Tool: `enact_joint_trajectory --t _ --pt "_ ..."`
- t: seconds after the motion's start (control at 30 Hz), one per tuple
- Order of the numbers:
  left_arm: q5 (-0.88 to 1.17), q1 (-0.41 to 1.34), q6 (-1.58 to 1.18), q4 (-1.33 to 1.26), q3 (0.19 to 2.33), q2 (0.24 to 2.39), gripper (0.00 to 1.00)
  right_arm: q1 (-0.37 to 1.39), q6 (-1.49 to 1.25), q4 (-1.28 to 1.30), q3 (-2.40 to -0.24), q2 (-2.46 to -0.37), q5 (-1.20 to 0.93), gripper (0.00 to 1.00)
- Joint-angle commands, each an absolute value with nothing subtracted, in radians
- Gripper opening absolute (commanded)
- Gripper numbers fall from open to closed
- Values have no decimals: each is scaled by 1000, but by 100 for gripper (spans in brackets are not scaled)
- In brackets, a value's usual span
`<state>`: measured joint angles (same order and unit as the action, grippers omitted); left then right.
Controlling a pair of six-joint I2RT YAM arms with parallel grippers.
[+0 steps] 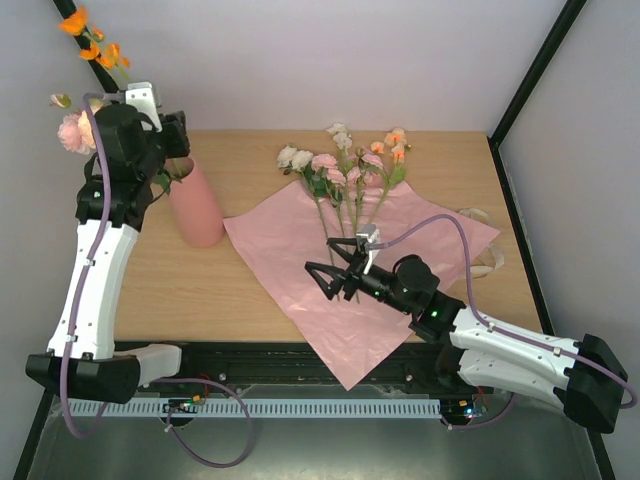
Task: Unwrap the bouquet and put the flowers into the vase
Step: Insert the fake flower into the vase, then pick up the fake flower from the wrapping paper.
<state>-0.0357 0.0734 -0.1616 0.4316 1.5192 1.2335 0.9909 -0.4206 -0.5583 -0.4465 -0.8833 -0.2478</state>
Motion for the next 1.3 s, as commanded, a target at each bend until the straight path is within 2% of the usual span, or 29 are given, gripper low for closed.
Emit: enact_joint_trajectory --t 0.0,0.13,0.3,0.47,0.57,0.73,0.9,0.93,1.07,1.27 --pt "103 69 -203 437 1494 1173 64 996 -461 -459 -510 -898 -141 99" --pt "249 69 -234 394 1433 1104 83 997 -482 -298 -581 -930 10 99" --pt "394 69 -295 366 1343 1006 99 995 -478 -71 -695 -1007 199 99" --pt "565 69 -319 366 1273 927 100 975 -464 20 -750 -1084 287 99" --pt "689 71 -364 307 1191 872 100 928 -466 39 -761 -1129 268 99" --pt "790 74 -413 228 1057 792 100 820 -489 16 -748 -1197 181 83" --pt "821 87 -485 139 869 753 100 779 -530 -27 -714 -1256 204 52" --pt "827 93 -491 137 844 754 99 770 -535 -33 -712 -1269 197 48" --pt "823 128 -473 143 770 747 100 730 -555 -56 -711 -1336 168 38" --pt "804 153 -431 151 696 716 99 689 -604 -56 -733 -1453 170 31"
